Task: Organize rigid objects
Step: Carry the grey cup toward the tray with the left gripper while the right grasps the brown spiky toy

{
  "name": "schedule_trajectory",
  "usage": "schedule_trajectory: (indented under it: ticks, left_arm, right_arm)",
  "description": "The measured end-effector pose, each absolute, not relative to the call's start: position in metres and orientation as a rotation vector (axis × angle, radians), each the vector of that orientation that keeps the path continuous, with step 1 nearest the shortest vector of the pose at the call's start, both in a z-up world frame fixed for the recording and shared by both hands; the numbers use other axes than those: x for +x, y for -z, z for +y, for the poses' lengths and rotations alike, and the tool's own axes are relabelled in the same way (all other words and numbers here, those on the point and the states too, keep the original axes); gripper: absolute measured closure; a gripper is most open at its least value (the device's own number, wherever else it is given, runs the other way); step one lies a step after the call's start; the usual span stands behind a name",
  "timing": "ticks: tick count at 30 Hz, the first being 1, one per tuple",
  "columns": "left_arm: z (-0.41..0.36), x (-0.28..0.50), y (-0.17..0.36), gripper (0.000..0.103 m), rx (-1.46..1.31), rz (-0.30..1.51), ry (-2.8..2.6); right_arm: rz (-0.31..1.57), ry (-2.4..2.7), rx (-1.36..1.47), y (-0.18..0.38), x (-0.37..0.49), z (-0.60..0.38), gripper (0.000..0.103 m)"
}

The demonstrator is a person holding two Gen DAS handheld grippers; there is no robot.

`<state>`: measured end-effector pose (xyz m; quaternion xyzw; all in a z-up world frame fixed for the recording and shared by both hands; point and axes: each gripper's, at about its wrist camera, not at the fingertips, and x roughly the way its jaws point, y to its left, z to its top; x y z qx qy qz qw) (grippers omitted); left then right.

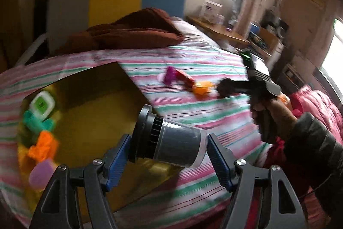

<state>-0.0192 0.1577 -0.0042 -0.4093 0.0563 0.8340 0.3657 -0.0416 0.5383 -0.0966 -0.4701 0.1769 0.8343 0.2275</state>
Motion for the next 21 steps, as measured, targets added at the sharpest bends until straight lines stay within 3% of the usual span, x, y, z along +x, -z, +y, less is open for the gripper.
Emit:
schedule_trajectory:
  ticks: [6, 11, 15, 21]
  left_arm:
    - [0.090, -0.040, 0.011, 0.031, -1.145, 0.050, -2.325]
    - [0.048, -0.053, 0.017, 0.031, -1.200, -0.043, -2.402]
    - [0.041, -0.066, 0.019, 0.031, -1.223, -0.099, -2.382]
    - [0.061, -0.091, 0.015, 0.031, -1.197, -0.036, -2.374]
  right_arm:
    - [0.507, -2.289, -1.320, 0.097, -0.038, 0.541, 0.045]
    - [0.411, -2.285, -1.335, 0.098, -0.042, 0.531, 0.045]
    - [0.381, -2.285, -1.338, 0.097, -0.045, 0.529, 0.045]
    - [0.365, -2.289, -1.342, 0.098, -0.046, 0.529, 0.045]
